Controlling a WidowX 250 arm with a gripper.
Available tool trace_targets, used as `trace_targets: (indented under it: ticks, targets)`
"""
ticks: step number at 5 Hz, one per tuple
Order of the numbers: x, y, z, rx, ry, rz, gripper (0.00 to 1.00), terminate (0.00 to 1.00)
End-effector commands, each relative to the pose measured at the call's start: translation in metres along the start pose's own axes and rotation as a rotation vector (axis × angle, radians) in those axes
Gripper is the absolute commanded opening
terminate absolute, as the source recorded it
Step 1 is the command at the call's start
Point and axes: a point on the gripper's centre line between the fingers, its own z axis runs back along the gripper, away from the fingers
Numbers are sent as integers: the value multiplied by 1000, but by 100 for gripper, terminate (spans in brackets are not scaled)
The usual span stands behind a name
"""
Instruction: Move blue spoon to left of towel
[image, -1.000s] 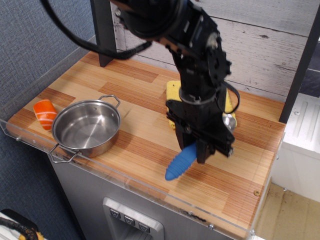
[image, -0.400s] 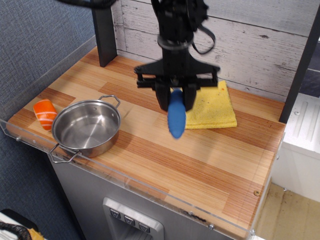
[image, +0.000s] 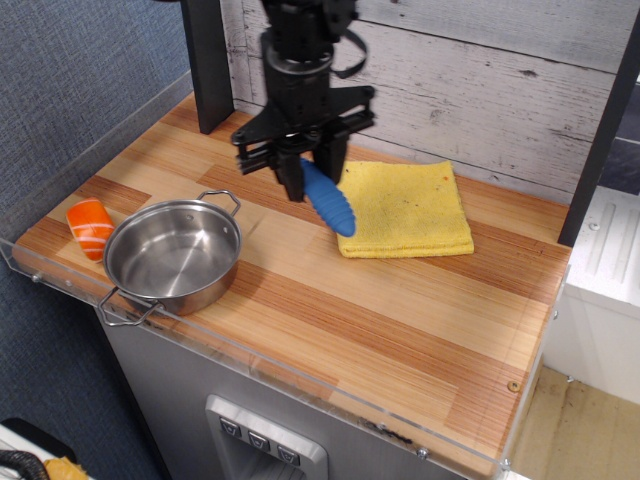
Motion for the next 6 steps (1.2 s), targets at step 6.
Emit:
trace_targets:
  ticks: [6]
  targets:
    - [61, 18, -47, 134, -47, 679, 0, 0]
